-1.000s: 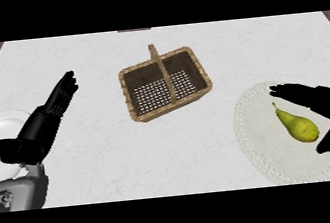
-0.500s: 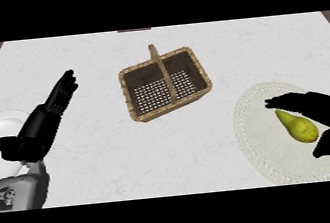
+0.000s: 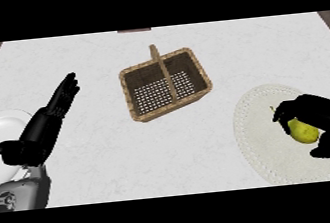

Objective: Pick the pear from the placemat and place it in the basket

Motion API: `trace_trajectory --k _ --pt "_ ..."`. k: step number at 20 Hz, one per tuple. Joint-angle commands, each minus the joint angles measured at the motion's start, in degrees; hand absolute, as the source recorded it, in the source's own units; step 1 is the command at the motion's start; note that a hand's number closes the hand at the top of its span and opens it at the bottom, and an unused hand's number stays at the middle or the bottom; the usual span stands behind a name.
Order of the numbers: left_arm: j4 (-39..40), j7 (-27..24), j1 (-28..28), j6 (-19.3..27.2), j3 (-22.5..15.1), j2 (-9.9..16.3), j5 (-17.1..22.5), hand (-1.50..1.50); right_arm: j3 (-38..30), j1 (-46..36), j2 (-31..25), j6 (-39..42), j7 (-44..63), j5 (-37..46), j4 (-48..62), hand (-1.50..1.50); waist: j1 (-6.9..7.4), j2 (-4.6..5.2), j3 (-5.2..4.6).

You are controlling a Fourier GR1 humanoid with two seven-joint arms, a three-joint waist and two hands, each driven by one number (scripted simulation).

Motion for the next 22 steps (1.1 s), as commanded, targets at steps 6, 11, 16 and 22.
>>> trace_trajectory --k 6,11,16,22 --pt "1.7 -0.5 1.0 0.4 1.8 0.7 -0.2 0.0 12.3 8.5 15.4 2.6 14.7 5.8 -22.6 1.5 -2.95 -0.97 0.51" --pt "1.3 0.2 1.3 -0.2 2.4 1.4 0.4 0.0 22.3 10.6 27.4 6.3 26.2 10.9 -31.7 1.5 -2.8 -1.71 0.45" --pt "0.8 -0.8 1.2 -0.1 2.9 1.5 0.8 0.0 34.7 20.2 31.5 10.3 41.5 7.7 -44.4 1.5 -2.75 -0.86 0.75" --pt "-1.0 0.7 1.3 0.3 1.0 0.1 0.1 0.0 48.5 32.1 31.7 2.8 53.5 -6.1 -59.2 1.5 -2.44 -0.42 0.97"
